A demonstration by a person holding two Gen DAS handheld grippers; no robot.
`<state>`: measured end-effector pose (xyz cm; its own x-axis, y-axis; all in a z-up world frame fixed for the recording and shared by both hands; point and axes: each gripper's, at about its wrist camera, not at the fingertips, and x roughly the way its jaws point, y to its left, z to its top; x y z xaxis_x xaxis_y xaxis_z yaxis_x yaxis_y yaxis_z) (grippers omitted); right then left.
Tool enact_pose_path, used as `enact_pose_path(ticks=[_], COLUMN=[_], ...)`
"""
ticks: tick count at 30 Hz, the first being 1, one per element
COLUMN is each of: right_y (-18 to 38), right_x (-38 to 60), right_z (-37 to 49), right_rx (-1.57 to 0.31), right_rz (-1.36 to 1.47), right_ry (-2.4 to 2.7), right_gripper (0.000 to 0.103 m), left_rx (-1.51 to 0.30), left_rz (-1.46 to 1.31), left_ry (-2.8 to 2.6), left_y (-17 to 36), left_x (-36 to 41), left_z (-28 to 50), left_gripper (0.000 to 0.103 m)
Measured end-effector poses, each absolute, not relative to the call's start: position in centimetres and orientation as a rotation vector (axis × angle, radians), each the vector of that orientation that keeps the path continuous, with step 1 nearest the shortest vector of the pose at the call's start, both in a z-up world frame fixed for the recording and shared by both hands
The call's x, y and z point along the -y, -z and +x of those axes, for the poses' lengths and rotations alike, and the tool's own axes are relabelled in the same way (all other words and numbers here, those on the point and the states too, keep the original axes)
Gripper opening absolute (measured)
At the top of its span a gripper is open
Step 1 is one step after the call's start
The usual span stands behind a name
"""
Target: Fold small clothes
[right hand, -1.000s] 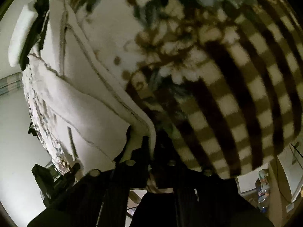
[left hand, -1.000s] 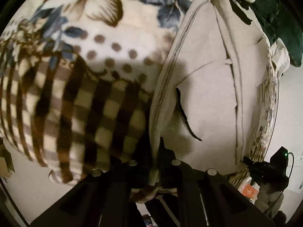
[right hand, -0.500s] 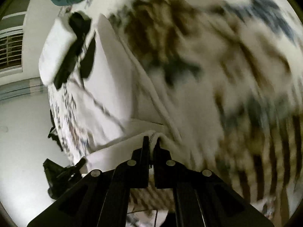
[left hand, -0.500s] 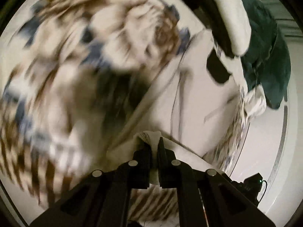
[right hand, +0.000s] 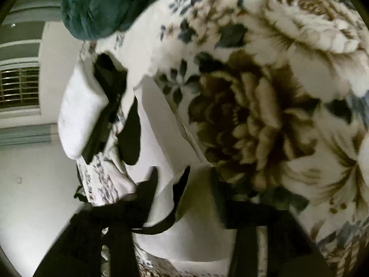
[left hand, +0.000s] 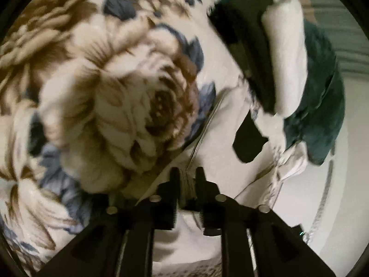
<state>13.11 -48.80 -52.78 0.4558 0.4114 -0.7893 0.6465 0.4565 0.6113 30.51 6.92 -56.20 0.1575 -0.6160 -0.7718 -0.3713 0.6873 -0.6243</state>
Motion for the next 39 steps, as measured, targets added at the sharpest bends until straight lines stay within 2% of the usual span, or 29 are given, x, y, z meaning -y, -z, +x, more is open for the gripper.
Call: enact_pose_path(ticks=[2,3,6,9,14,18,23,26,32,39], right_y=[52.3,52.2,51.8,52.0,52.7,53.7,53.2,51.8,49.9,54.6], right_x=[48.8,48.6,47.5,45.1,39.3,37.5,40.0,41.8,43.8,45.1], right_z=[12.3,11.9,11.3,11.4,13.6,16.9,21.6,22.1,17.5,14.6], right_rx=[-1.166,-1.177,-1.243,-1.367,-1.503,-1.49,-1.351,-1.293,-1.276,-1.339], right_rz=[1.122,1.099,0.998,0.842,0.507,0.393,0.435,0.516,0.632,0.828], right_ry=[0.204,0.208,0.199,0.182,0.12,0.159,0.318,0.37,0.374,0.317], right_gripper=[0.053,0.053,0.054,0.054,0.053,0.053,0.053,0.053,0.053,0.051], left_rx=[-1.41,-1.39,-1.364,-1.435,-1.561,-1.534,-1.438,-1.405,-1.457,-1.54], left_rz=[-0.883,-0.867,-0.769,-0.51,-0.182,-0.063,-0.17,-0.216,-0.281,-0.364], left_ry=[0.187,0.169,0.165,0.157,0.209,0.204,0.202,0.206,0.22,0.285], left_y=[55.3,54.8,53.3,52.8,55.6,57.5,55.5,53.9,53.2,56.5], left_x=[-8.1,-8.5,-8.9,-7.4,-2.7,0.7,1.2,0.0,-3.4,-2.8], left_z=[30.1,29.8,28.6,26.9,25.4,29.3,36.3,38.0,35.2,31.7], left_gripper=[0.039,0.043,0.044,0.044,0.044,0.043,0.043,0.043,0.044,0.041])
